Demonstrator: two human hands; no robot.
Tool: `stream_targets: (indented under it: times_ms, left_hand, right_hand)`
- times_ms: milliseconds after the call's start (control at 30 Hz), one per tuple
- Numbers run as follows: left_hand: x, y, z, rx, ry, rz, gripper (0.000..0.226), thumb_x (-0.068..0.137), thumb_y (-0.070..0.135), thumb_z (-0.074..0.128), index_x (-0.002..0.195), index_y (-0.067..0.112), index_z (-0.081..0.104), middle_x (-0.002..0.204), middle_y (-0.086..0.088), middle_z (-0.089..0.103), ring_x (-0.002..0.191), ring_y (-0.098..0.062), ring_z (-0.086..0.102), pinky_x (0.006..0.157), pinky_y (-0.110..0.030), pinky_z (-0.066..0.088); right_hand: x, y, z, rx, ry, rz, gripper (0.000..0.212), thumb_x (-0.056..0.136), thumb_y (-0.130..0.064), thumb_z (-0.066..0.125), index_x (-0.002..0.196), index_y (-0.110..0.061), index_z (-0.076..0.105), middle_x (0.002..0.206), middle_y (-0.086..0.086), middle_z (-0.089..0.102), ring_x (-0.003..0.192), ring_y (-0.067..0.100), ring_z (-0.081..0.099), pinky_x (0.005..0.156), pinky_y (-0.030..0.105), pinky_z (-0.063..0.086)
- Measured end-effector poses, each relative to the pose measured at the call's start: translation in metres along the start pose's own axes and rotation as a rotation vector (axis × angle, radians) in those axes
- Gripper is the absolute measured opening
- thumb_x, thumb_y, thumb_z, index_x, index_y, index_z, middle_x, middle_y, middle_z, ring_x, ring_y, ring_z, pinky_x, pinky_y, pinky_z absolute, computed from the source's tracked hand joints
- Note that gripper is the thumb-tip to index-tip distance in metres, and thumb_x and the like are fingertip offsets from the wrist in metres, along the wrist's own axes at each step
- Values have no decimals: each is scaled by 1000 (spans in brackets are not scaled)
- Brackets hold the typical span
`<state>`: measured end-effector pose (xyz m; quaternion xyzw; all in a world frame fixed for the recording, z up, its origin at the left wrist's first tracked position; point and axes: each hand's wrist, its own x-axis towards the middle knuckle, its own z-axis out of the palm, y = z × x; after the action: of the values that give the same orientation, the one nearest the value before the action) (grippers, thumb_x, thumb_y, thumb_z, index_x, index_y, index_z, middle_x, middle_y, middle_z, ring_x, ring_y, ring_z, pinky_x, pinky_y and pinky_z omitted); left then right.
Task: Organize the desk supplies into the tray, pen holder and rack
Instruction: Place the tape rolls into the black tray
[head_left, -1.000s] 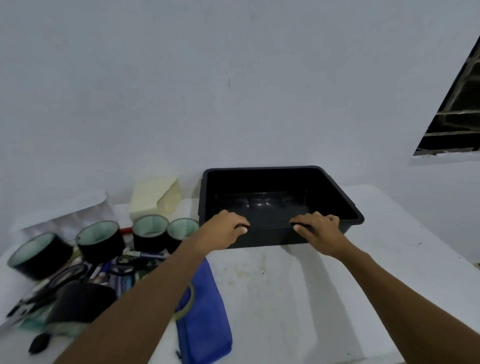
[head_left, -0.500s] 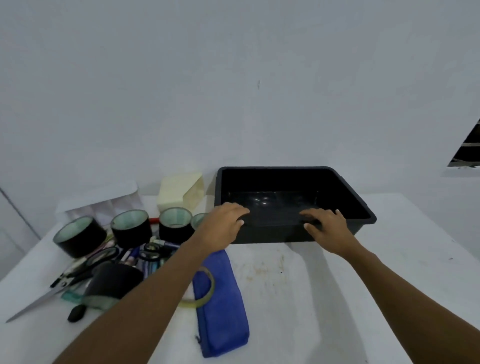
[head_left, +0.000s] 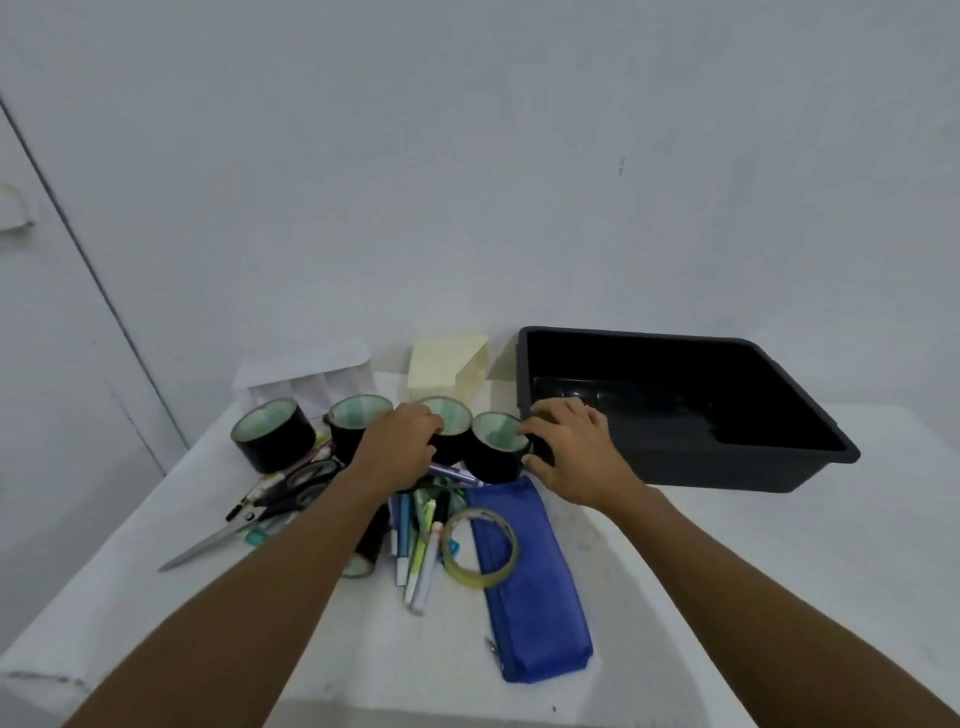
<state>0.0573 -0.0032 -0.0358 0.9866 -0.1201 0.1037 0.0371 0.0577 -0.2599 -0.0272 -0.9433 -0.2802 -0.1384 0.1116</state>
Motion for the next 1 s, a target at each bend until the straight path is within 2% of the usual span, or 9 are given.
stream_targets:
  times_ms: [133,267,367,433,467,533,733,833,1000]
  left_hand:
    - [10,-10,5,62,-32,70,33,92,20,55,126,19,57,126,-3,51,119,-25,45,92,-38,35]
    - [14,-22,14,-55,-1,85,27,93,20,57,121,20,61,121,-3,51,117,-24,44,94,-37,36]
    - [24,-36,7,-230,20,104,16,93,18,58,108,16,63,113,-4,51,111,-24,47,91,-39,42]
    - [29,-45,-3,-424,15,82,12,92,15,59,103,12,63,108,-5,54,106,-24,51,90,-37,43]
    - [31,-49,-8,-525,7,63,10,93,13,59,101,11,64,106,-4,56,105,-23,54,89,-33,43]
    - [33,-56,-21,-666,-11,21,8,94,13,58,99,13,64,106,-3,61,103,-20,57,85,-28,41]
    - [46,-57,-56,-836,85,33,12,93,10,60,93,22,62,99,1,66,96,-14,60,82,-26,42]
    - [58,-42,-66,-834,167,75,12,92,8,60,97,18,64,101,1,65,98,-15,60,89,-28,45]
    - [86,4,-62,-772,327,167,13,87,6,65,99,9,67,112,0,53,104,-12,53,93,-22,42]
  right_hand:
    - [26,-31,21,-229,-167,86,42,87,-41,61,122,-18,60,148,5,31,142,25,13,113,63,7]
    - [40,-46,27,-139,-214,202,33,89,-34,60,117,-18,64,147,0,35,142,23,12,110,67,6]
    - [50,-46,17,134,-162,339,18,89,-34,62,97,-21,70,130,-3,54,129,20,36,110,60,23]
    - [54,-48,5,428,-57,445,18,87,-32,64,73,-21,64,104,0,65,100,19,56,94,48,45]
    - [55,-52,-1,601,-14,510,22,89,-29,63,70,-19,61,94,2,65,89,19,58,82,42,50]
    - [57,-58,-14,899,72,614,19,92,-25,59,76,-14,64,88,6,64,84,20,59,71,33,47]
    - [69,-46,-44,1449,235,613,17,89,-17,55,72,-19,59,75,3,57,76,19,52,69,33,40]
    - [67,-24,-67,1373,283,568,28,92,-18,55,65,-23,53,69,-1,52,69,13,49,62,30,40]
    - [48,46,-77,838,258,568,23,87,-29,65,71,-17,54,75,-1,55,75,17,52,68,30,40]
